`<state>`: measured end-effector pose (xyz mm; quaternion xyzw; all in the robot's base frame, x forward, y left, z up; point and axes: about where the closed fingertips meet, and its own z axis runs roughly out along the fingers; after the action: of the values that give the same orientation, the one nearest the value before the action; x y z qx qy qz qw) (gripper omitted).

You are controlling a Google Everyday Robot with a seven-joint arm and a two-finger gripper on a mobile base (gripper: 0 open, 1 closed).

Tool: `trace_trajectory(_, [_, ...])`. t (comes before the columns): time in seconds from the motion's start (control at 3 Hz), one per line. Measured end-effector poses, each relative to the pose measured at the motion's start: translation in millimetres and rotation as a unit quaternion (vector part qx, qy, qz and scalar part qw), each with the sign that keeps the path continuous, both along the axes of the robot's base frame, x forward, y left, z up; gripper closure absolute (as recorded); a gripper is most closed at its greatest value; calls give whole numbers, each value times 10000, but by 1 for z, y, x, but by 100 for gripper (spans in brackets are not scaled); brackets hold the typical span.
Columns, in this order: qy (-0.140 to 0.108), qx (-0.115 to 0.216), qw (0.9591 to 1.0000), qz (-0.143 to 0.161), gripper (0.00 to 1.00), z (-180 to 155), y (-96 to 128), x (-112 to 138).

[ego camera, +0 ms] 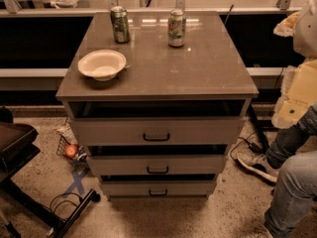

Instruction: Open bottom drawer

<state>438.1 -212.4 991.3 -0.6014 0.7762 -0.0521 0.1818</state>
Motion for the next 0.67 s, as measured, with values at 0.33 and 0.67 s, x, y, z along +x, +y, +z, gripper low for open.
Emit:
trace_trajectory(0.33, [-21,21,10000,-3,0,-1,0,0])
trace_trajectory(0.67, [-325,478,9983,0,0,-30,4,-18])
